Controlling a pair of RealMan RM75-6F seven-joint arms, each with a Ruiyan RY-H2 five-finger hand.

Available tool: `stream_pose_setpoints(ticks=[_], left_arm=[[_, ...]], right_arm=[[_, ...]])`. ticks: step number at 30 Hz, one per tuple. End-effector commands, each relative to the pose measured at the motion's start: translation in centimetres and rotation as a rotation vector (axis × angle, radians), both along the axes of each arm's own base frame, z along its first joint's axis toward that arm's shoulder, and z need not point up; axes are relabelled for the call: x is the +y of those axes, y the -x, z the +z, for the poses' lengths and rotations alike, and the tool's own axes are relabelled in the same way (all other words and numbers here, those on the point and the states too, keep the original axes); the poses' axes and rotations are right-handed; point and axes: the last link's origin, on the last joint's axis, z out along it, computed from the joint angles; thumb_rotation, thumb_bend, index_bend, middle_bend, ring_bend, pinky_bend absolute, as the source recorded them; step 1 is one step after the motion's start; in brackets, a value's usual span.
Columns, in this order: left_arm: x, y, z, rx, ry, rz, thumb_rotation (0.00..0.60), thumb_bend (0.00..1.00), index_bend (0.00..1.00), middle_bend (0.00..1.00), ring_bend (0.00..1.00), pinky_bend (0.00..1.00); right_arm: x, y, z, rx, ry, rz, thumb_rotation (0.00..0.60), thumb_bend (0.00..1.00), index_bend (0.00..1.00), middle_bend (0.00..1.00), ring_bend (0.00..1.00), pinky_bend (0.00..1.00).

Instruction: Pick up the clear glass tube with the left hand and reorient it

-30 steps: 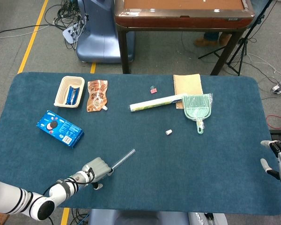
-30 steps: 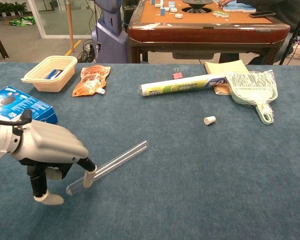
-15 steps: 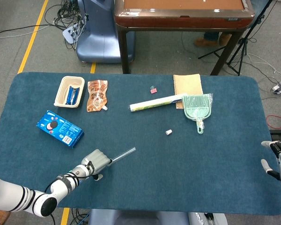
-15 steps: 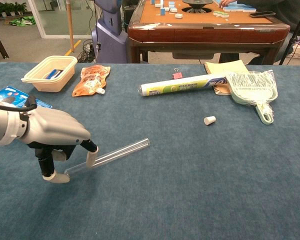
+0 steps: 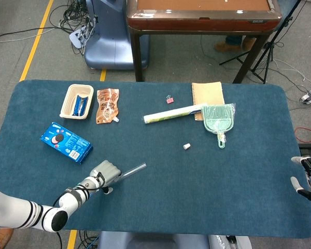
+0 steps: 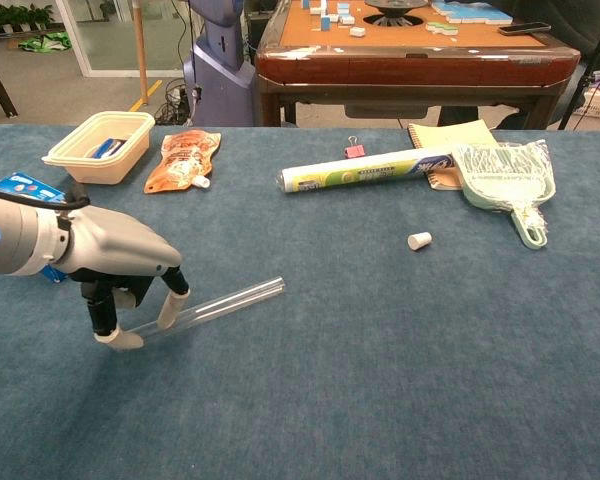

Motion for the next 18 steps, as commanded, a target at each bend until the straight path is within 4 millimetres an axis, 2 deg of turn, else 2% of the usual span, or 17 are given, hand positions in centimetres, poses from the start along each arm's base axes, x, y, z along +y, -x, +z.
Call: stream_pose_setpoints(ticks=[1, 9, 18], left_arm=[[0.2, 0.0, 0.0, -0.004, 0.000, 0.023, 0.524, 0.28, 0.30, 0.94, 1.00, 0.87], [0.8, -0.6, 0.9, -0.028, -0.072, -0.013, 0.526, 0.28, 0.30, 0.94, 1.00, 0.87], [-0.7, -0.3, 1.4, -0.029, -0.022, -0.007, 0.525, 0.28, 0.30, 0.94, 1.00, 0.87]], right_arm=[[0.0, 0.0, 0.0, 0.001, -0.001, -0.001, 0.600, 0.30, 0.36, 0.40, 0.35, 0.38], [0.0, 0.0, 0.0, 0.002, -0.001, -0.002, 0.600, 0.30, 0.36, 0.40, 0.35, 0.38], [-0.2, 0.0, -0.2, 0.001, -0.007, -0.001, 0.600, 0.30, 0.36, 0.40, 0.35, 0.38]])
